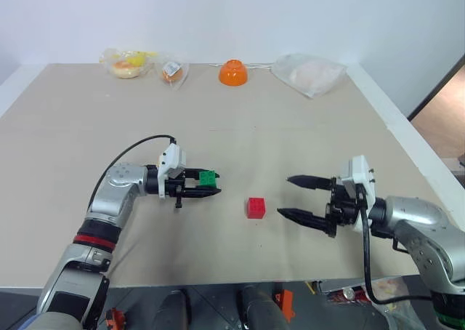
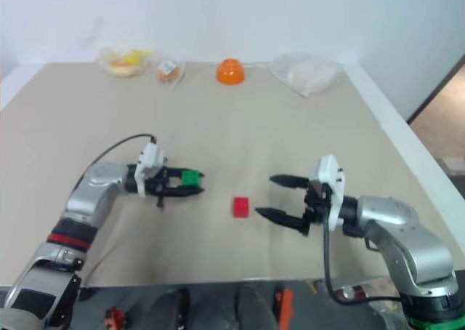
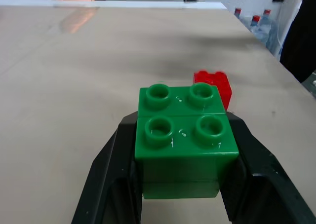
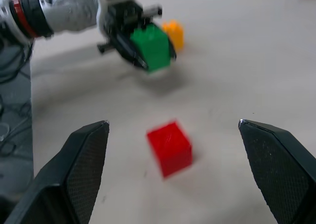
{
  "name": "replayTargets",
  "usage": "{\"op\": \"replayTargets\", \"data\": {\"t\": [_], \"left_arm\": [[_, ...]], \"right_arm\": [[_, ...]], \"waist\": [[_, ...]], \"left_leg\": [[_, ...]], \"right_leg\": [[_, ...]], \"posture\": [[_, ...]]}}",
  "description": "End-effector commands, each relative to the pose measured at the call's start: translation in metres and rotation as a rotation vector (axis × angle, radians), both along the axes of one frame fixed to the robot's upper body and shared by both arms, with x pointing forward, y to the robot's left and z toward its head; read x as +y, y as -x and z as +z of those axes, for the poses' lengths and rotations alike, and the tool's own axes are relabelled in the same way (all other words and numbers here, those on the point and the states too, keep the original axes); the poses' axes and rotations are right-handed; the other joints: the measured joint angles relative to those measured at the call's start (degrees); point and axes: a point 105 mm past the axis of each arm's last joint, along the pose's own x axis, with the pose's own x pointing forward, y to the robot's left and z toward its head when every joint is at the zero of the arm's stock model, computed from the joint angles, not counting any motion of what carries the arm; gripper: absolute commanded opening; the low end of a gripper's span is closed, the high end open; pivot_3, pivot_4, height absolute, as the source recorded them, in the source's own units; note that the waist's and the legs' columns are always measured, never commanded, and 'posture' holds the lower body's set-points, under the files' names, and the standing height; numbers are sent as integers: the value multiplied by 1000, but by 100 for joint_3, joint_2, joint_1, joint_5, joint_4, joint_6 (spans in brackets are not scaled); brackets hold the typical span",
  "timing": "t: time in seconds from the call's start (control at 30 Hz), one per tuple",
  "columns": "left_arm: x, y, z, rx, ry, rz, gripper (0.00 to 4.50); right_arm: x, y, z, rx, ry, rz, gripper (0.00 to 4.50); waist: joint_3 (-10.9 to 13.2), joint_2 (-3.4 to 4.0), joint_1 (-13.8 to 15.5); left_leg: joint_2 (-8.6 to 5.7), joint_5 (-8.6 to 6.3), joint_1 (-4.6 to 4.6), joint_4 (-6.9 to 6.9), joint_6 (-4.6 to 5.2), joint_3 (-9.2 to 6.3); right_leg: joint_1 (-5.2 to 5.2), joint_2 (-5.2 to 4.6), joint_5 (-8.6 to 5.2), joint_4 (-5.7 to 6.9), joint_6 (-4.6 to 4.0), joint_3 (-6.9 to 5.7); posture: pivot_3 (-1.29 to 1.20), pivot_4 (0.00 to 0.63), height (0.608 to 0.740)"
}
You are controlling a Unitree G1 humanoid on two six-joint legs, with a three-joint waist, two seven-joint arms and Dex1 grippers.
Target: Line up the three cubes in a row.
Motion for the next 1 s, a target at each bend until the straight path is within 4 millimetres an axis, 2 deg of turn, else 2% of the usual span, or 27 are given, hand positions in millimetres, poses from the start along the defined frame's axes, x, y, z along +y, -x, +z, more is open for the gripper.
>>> {"op": "replayTargets", "data": {"t": [0.03, 0.37, 0.53, 0.9, 1.0], "left_arm": [[-6, 4, 3, -37, 12, -32, 1365], [-11, 19, -20, -33, -35, -18, 1365], [-8, 18, -30, -44, -66, 31, 1365], [-5, 6, -33, -52, -69, 52, 1365], [-5, 6, -39, -60, -99, 31, 1365]], "right_arm": [[-2, 2, 4, -60, 46, 5, 4358], [4, -4, 1, -67, 39, 19, 4358], [5, -6, 0, -66, 41, 32, 4358], [10, -11, 1, -71, 42, 61, 4358], [8, -11, 1, -71, 44, 61, 4358]], "waist": [[0, 0, -4], [0, 0, -10], [0, 0, -10], [0, 0, -10], [0, 0, -12]], "left_leg": [[0, 0, 0, 3, 0, 1], [1, 3, 5, 9, 5, 2], [0, 3, 4, 14, 5, 2], [1, 3, 2, 38, 5, 2], [1, 4, 3, 45, 6, 3]], "right_leg": [[0, 0, 0, 0, -1, 1], [5, 0, 5, 1, -10, 4], [6, 0, 6, 1, -9, 4], [13, 0, 15, 1, -5, 3], [16, 0, 19, 1, -5, 5]], "posture": [[0, 150, 740], [0, 150, 740], [0, 150, 740], [0, 150, 740], [0, 150, 740]]}}
